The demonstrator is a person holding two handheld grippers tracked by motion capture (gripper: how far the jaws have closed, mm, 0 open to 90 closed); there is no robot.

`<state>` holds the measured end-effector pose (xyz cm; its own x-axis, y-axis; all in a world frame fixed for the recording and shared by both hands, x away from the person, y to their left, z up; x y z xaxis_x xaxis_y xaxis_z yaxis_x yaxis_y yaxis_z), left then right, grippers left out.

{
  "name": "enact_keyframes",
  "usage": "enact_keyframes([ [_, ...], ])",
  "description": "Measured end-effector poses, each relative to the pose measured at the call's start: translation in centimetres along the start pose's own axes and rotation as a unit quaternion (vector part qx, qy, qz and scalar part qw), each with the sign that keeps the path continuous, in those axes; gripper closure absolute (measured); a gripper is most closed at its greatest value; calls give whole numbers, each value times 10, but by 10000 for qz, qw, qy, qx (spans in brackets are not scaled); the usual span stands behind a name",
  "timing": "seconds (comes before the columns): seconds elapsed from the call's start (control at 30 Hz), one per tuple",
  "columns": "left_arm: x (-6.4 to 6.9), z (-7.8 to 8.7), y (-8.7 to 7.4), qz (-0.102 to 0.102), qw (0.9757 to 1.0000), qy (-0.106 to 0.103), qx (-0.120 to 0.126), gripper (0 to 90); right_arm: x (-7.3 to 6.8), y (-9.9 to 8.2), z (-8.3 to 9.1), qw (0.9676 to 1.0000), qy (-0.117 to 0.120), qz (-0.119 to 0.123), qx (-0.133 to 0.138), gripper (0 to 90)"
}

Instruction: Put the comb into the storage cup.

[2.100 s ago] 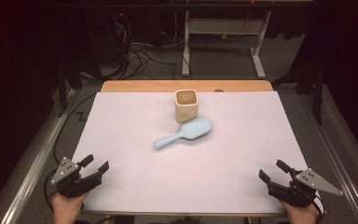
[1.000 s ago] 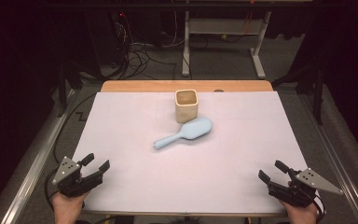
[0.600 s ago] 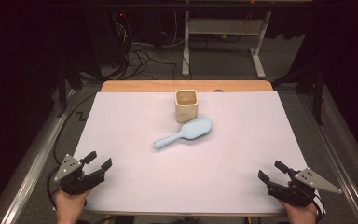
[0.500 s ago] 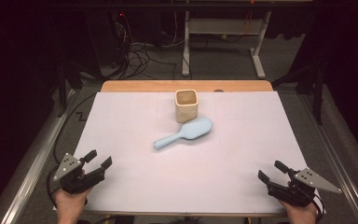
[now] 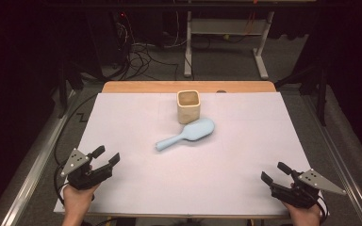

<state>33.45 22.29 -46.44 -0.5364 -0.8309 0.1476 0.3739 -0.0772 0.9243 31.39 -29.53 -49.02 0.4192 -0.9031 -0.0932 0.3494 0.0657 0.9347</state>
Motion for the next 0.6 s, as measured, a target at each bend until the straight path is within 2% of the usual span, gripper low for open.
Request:
enact_keyframes([
  [0.4,5,-13,4,88,9998,-182,-58,338,0,0,0,10000,5,2,-3,233],
  [0.6,8,-21,6,59,9997,-237,-97,342,0,0,0,10000,20,7,6,235],
])
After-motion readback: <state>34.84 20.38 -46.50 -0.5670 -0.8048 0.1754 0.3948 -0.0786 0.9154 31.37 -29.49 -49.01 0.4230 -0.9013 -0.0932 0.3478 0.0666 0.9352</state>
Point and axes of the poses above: each handheld gripper's, and its own axes: z roughly backward along the jaws, y roughly out of its top, x roughly to its right, the point moved 8 cm from there along -z, roughly forward along the jaws, and after that the axes turned 4 degrees about -y, right-handed, at the moved point
